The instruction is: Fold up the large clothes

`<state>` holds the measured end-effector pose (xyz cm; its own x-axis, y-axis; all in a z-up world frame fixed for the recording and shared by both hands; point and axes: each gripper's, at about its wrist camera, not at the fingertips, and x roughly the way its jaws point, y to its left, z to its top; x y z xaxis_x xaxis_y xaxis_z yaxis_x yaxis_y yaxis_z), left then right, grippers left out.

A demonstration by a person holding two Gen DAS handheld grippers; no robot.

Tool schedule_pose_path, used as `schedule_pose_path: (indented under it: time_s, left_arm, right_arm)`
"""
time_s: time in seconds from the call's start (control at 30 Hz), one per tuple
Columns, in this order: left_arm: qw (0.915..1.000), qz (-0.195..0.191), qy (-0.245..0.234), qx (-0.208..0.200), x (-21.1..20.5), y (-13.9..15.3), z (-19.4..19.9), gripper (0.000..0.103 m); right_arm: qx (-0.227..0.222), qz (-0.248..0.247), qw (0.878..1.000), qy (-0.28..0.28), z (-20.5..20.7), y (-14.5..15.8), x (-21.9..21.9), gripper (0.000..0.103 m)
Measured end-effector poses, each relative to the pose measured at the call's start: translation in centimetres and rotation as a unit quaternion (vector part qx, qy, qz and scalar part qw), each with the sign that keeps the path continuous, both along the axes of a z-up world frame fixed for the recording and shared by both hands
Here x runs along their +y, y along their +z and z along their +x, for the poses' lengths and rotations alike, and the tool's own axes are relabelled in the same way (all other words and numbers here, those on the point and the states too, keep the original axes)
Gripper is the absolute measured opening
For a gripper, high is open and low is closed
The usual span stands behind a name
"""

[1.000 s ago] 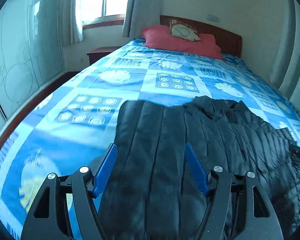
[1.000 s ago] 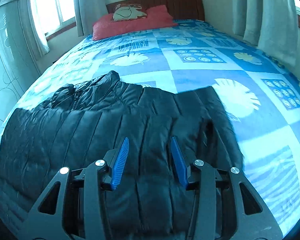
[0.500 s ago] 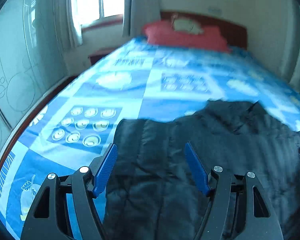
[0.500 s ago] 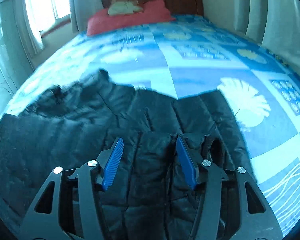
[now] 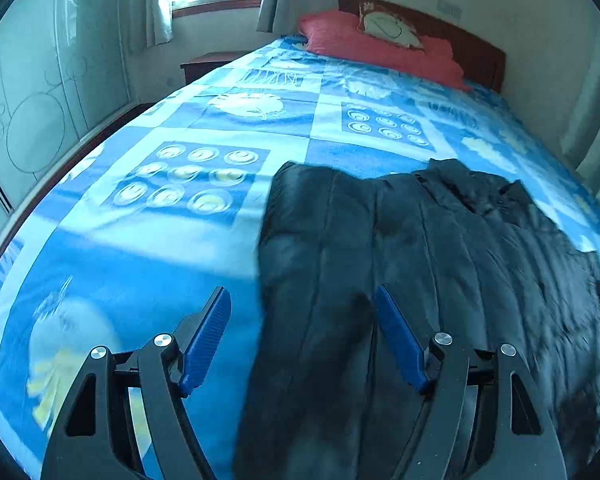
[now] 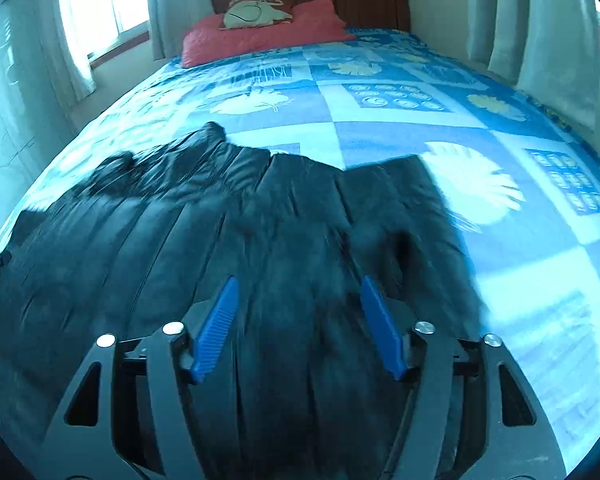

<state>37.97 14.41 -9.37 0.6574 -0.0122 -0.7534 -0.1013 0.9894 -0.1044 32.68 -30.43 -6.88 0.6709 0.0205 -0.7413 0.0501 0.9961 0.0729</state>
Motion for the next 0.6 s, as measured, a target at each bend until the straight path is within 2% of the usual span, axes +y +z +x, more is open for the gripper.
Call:
schedule_pose_path:
  time_s: [0.1, 0.13, 0.2, 0.33, 0.5, 0.6]
  left_arm:
    - [0.9996, -0.026, -0.009, -0.005, 1.6, 0.6, -6.5, 0.074]
    - [0.9989, -0.045, -0.014, -0.001, 2.3, 0.7, -9.7, 0.074]
    - [0.9975, -0.068, -0.018, 0.001, 3.1, 0.8, -13.5, 0.075]
    - [0.9938, -0.103, -0.031, 0.028, 3.7, 0.0, -22.6, 0.076]
    - [0.9844, -0.164, -0.034, 0.054, 3.7, -1.3, -31.0, 0.076]
    - [0.9795, -0.186, -0.043, 0.065, 2.6, -1.9, -34.7, 0.076]
  right_arm:
    - [0.019, 0.019, 1.0, -0.006, -5.9, 0.6, -1.8, 0.068]
    - [0.027, 0.026, 0.999, -0.013, -8.2, 0.6, -2.6, 0.068]
    - [0.042, 0.036, 0.998, -0.023, -12.4, 0.4, -3.7, 0.068]
    - [0.063, 0.056, 0.995, -0.05, -20.5, -0.7, -5.4, 0.068]
    - [0.096, 0.092, 0.989, -0.062, -28.9, -2.9, -5.6, 0.068]
    - [0.093, 0.102, 0.989, -0.058, -32.2, -2.9, -5.4, 0.068]
